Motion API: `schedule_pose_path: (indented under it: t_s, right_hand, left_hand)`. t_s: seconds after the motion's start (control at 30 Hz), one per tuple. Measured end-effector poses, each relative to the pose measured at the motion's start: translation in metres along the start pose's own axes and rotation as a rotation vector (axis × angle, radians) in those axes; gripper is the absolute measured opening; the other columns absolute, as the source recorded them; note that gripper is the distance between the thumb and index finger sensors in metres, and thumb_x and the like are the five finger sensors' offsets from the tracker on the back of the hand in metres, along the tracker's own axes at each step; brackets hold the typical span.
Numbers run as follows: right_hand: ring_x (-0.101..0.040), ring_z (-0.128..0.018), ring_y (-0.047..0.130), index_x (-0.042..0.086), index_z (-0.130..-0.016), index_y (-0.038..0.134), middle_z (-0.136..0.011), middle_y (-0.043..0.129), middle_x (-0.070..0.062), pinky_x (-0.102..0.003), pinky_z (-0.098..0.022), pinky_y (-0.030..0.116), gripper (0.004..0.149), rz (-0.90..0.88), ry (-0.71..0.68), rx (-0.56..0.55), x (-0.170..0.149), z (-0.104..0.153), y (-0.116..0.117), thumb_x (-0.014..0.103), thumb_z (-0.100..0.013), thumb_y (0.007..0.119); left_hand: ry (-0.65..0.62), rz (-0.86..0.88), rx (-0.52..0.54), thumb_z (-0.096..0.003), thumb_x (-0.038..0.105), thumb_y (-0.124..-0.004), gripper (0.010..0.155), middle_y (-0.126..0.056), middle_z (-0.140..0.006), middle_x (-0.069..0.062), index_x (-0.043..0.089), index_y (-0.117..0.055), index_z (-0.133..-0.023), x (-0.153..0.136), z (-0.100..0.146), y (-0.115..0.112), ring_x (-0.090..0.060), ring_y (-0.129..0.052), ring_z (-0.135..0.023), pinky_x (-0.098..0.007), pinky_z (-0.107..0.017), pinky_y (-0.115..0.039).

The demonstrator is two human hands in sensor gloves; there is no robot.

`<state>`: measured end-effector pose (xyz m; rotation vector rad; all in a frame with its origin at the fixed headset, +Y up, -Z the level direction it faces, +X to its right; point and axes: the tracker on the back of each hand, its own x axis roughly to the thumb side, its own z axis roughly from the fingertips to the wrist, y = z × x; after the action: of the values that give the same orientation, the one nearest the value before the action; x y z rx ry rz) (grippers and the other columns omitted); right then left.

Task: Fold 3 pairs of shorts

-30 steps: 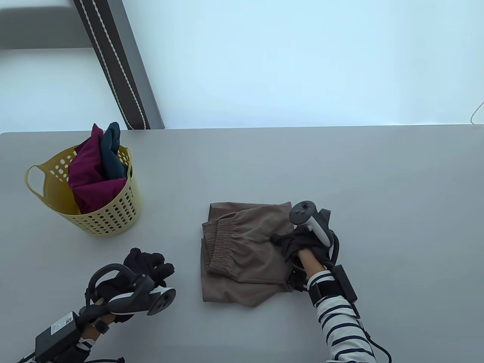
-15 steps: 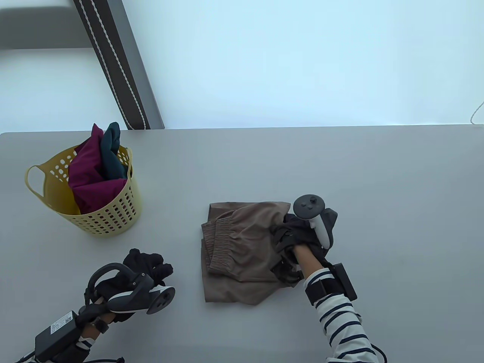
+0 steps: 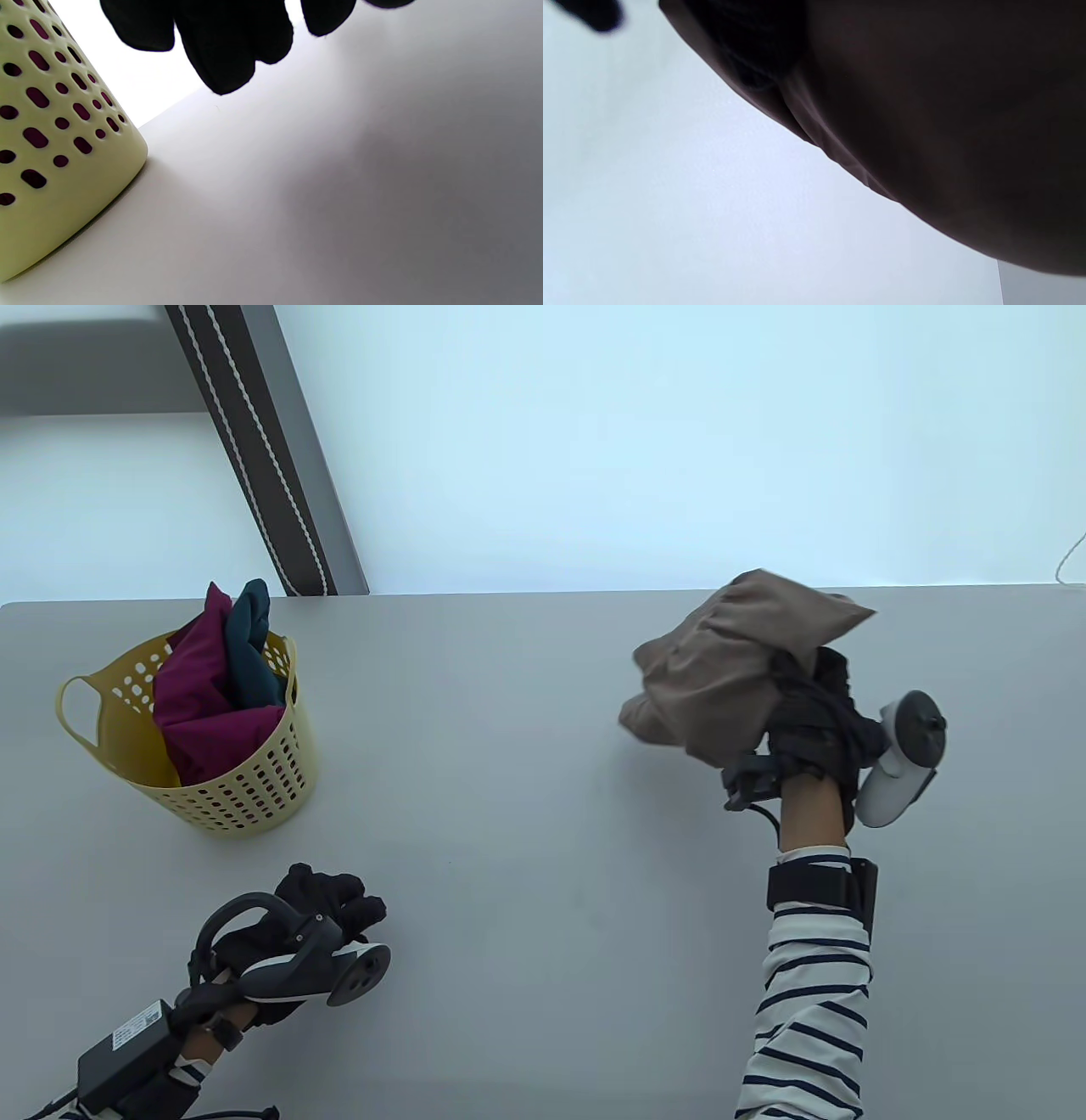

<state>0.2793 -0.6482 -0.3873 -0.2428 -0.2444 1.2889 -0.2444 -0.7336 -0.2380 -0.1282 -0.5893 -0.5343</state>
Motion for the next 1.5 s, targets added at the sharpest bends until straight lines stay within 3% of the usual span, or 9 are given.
schedule_pose_path:
  t_s: [0.23,0.37,0.43,0.73,0.83,1.0,1.1,1.3,1.5]
  right_hand:
    - [-0.037,-0.105,0.048,0.030,-0.088,0.039,-0.109,0.046,-0.005,-0.054,-0.073,0.045,0.042,0.029,0.112,-0.334,-0.049,0.004,-0.105,0.027,-0.055,0.066]
    - [-0.058,-0.088,0.006,0.009,-0.100,0.013,-0.104,0.012,-0.030,-0.066,-0.059,0.018,0.067,0.266,0.229,-0.477,-0.080,0.017,-0.140,0.032,-0.057,0.059]
    - [-0.057,-0.082,0.001,-0.002,-0.098,0.002,-0.098,0.006,-0.037,-0.060,-0.055,0.014,0.081,0.406,0.293,-0.507,-0.086,0.021,-0.145,0.040,-0.057,0.058]
    - [-0.062,-0.078,0.004,-0.008,-0.098,0.007,-0.095,0.012,-0.042,-0.065,-0.050,0.017,0.083,0.593,0.441,-0.468,-0.080,0.017,-0.142,0.041,-0.055,0.059]
    - [-0.072,-0.071,0.006,-0.013,-0.094,-0.001,-0.086,0.001,-0.049,-0.070,-0.047,0.023,0.090,0.729,0.489,-0.470,-0.074,0.020,-0.135,0.047,-0.056,0.054]
    - [-0.074,-0.067,-0.004,-0.003,-0.082,-0.027,-0.076,-0.022,-0.046,-0.073,-0.046,0.019,0.096,0.466,0.229,-0.542,-0.037,0.029,-0.098,0.053,-0.058,0.047]
    - [-0.073,-0.067,-0.006,-0.001,-0.080,-0.030,-0.075,-0.024,-0.045,-0.072,-0.048,0.018,0.096,0.715,-0.018,-0.504,0.001,0.040,-0.058,0.054,-0.058,0.045]
    - [-0.066,-0.080,-0.001,0.002,-0.089,-0.022,-0.085,-0.017,-0.041,-0.068,-0.058,0.021,0.093,1.386,-0.602,-0.196,0.034,0.085,0.031,0.055,-0.057,0.047]
    - [-0.062,-0.092,0.023,0.003,-0.104,0.015,-0.102,0.014,-0.035,-0.066,-0.064,0.036,0.081,1.680,-0.736,0.258,-0.019,0.146,0.069,0.051,-0.053,0.056]
  left_hand:
    - [-0.007,0.006,-0.016,-0.0486,0.048,-0.055,0.052,-0.069,-0.104,-0.007,0.031,-0.049,-0.098,0.001,-0.001,0.000,-0.028,-0.088,-0.089,-0.058,-0.071,-0.069]
    - [-0.004,0.002,-0.018,-0.0486,0.048,-0.055,0.052,-0.069,-0.104,-0.007,0.031,-0.049,-0.098,0.001,-0.002,0.001,-0.028,-0.088,-0.089,-0.058,-0.071,-0.069]
    - [-0.003,0.002,-0.019,-0.0487,0.048,-0.055,0.052,-0.069,-0.104,-0.007,0.031,-0.049,-0.098,0.001,-0.002,0.001,-0.028,-0.088,-0.090,-0.058,-0.071,-0.069]
    - [-0.001,-0.005,-0.035,-0.0487,0.048,-0.055,0.053,-0.069,-0.104,-0.008,0.031,-0.049,-0.098,0.001,-0.003,0.000,-0.029,-0.088,-0.090,-0.058,-0.071,-0.069]
    - [-0.003,-0.007,-0.038,-0.0487,0.048,-0.055,0.053,-0.069,-0.104,-0.008,0.031,-0.047,-0.099,0.001,-0.003,0.000,-0.029,-0.088,-0.090,-0.058,-0.071,-0.069]
    - [0.003,-0.003,-0.032,-0.0486,0.048,-0.055,0.054,-0.068,-0.105,-0.008,0.031,-0.047,-0.099,-0.002,-0.003,0.001,-0.029,-0.087,-0.090,-0.059,-0.071,-0.069]
    - [0.014,-0.006,-0.029,-0.0486,0.048,-0.055,0.055,-0.068,-0.105,-0.009,0.030,-0.046,-0.099,-0.005,-0.002,0.002,-0.030,-0.087,-0.090,-0.059,-0.071,-0.068]
    - [0.043,-0.028,-0.015,-0.0486,0.049,-0.055,0.058,-0.067,-0.105,-0.009,0.027,-0.041,-0.101,-0.009,0.001,0.002,-0.030,-0.086,-0.090,-0.059,-0.071,-0.068]
    - [0.047,-0.040,-0.008,-0.0485,0.049,-0.055,0.058,-0.067,-0.105,-0.009,0.028,-0.040,-0.101,-0.009,0.001,0.001,-0.030,-0.086,-0.090,-0.059,-0.071,-0.068]
